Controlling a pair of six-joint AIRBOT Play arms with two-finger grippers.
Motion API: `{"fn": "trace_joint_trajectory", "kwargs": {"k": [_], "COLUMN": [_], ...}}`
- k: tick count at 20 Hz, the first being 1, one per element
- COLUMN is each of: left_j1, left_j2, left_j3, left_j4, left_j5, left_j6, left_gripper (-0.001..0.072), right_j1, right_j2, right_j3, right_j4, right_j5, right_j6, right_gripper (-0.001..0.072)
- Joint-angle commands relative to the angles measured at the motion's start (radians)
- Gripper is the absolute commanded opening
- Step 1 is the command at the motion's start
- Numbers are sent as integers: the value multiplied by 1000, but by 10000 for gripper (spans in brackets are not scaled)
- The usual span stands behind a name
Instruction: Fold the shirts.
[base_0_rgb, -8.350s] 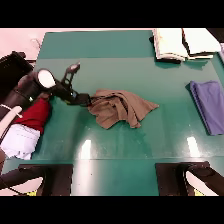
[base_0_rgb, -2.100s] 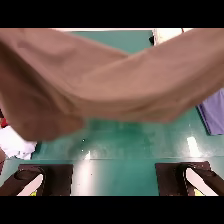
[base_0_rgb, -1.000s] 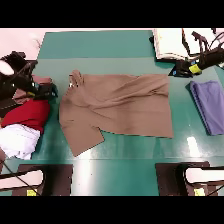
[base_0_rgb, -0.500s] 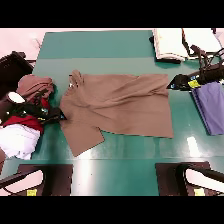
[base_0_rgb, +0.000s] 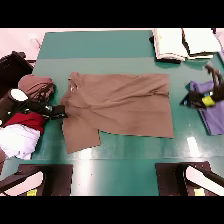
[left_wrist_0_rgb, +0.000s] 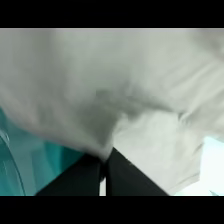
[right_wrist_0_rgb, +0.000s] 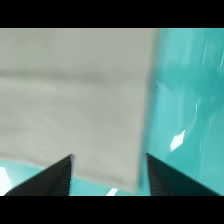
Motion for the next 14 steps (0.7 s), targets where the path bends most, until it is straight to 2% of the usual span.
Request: {"fn": "trace_joint_trajectory", "kwargs": {"k": [1, 3, 8, 9, 11, 13, 14], "left_j1": [-3, -3, -3, -3, -3, -3, -3], "left_j2": [34, 34, 34, 34, 34, 45, 73], "left_j3": [27, 27, 27, 27, 27, 28, 33], "left_j4": [-1, 1, 0, 0, 0, 1, 1], "left_j5": [-10, -9, -9, -10, -12, -13, -13], "left_j6": [0, 0, 0, 0, 0, -1, -2], "left_gripper": [26, 26, 26, 26, 26, 25, 25], "right_j1": [-165, -201, -116, -77, 20, 111, 149], "right_j2": [21, -8, -73, -84, -101, -104, -93], "right_j3": [-259, -372, -470, -463, -430, -381, -344], "right_j4": [-35, -17, 172, 192, 197, 194, 189], "right_j5": [8, -19, -153, -168, -183, -190, -190], "right_j6": [-4, -37, -68, -68, -68, -69, -69], "right_gripper": [539, 455, 448, 428, 275, 75, 45]}}
